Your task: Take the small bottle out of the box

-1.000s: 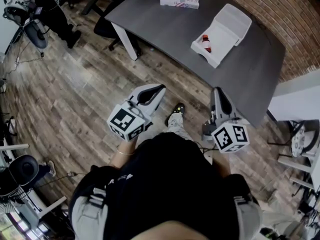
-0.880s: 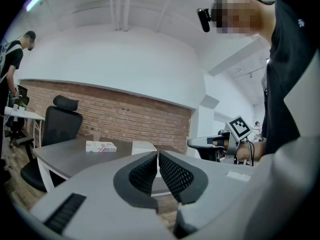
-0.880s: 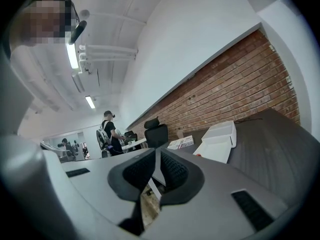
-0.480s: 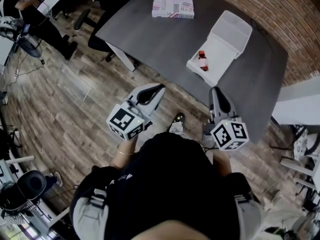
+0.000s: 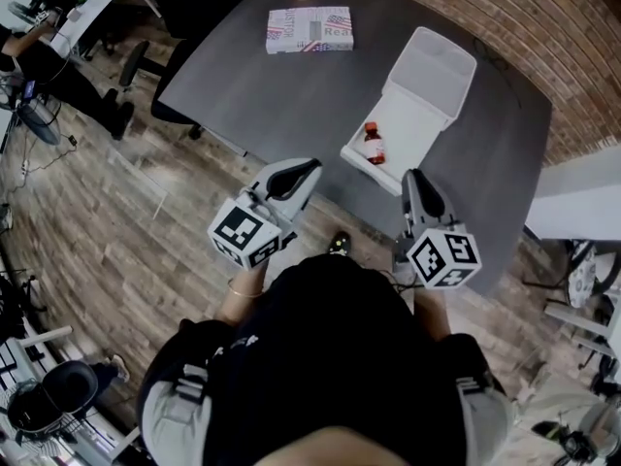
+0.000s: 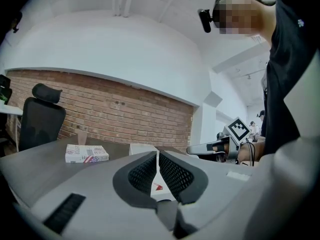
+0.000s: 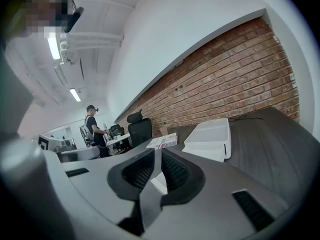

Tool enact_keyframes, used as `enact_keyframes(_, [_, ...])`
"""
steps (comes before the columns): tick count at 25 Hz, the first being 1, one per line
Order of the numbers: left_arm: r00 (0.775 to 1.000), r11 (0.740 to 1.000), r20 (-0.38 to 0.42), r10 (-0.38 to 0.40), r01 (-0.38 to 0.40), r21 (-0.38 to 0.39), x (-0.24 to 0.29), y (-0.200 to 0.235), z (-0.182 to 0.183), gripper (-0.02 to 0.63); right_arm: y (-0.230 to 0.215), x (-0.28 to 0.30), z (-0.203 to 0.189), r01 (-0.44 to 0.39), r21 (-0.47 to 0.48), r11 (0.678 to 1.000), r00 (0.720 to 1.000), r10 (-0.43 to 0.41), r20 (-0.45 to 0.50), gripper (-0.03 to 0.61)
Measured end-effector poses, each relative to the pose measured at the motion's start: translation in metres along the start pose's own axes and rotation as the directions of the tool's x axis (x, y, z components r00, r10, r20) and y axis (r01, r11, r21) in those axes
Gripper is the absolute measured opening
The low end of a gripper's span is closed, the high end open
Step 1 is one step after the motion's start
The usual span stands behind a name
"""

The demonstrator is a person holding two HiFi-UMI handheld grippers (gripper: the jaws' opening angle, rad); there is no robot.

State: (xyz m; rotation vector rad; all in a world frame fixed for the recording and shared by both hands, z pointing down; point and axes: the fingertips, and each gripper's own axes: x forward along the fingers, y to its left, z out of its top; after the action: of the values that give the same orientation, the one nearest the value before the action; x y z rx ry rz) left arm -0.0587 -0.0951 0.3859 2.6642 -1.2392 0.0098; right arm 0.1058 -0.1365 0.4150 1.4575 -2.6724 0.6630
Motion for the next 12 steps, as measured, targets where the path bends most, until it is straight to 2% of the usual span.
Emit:
enact_keyframes(6, [0.999, 0.999, -0.007, -0.054, 0.054, 0.008, 0.046, 0.013, 0.001, 0.005, -0.026, 0.023, -0.002, 0.010, -0.018, 1.000, 0.998, -0.011, -0.057, 0.063])
enact_keyframes(12, [0.995, 0.996, -0.045, -0.094, 0.094, 0.000, 0.069, 0.034, 0.002, 0.005, -0.029, 0.054, -0.003, 0.010, -0.109, 0.994, 0.993, -0.022, -0.113, 0.074])
